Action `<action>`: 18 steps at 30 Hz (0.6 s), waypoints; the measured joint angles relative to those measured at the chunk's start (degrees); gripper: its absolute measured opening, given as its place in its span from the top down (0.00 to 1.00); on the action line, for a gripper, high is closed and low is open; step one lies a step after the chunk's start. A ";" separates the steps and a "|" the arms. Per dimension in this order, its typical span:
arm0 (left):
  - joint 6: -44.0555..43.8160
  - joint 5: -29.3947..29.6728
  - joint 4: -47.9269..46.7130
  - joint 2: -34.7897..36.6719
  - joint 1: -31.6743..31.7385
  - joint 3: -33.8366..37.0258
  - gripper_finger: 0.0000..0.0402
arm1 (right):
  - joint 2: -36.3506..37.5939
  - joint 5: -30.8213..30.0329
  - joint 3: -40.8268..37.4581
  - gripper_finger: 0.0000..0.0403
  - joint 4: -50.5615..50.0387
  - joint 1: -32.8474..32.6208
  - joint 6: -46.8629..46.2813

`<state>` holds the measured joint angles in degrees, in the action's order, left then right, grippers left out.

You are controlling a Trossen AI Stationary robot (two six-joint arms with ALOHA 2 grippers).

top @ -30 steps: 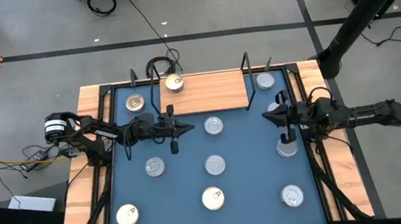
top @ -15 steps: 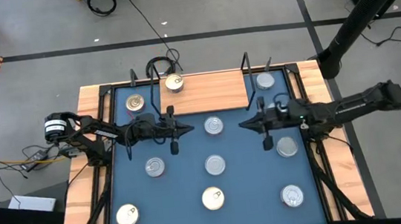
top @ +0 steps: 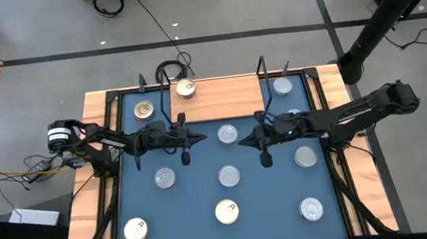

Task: Stack canned seafood by type on shelf
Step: Put the top left red tuna can on the shelf

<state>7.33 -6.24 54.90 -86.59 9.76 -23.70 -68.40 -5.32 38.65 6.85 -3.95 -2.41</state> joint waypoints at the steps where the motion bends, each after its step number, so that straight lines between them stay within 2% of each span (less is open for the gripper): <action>1: 0.21 0.10 0.31 0.00 -0.02 0.00 1.00 | -0.90 -0.96 0.00 0.99 0.57 0.00 -0.67; 9: 0.03 0.48 0.46 0.00 -0.02 0.00 1.00 | -7.28 -7.01 0.87 0.91 0.05 0.05 -2.53; 18: 0.48 0.79 0.87 0.00 -0.02 0.00 1.00 | -15.39 -9.20 9.26 0.80 -4.55 0.68 -1.95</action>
<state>7.81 -5.45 55.77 -86.59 9.74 -23.70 -83.79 -14.51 47.92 2.29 -3.27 -4.36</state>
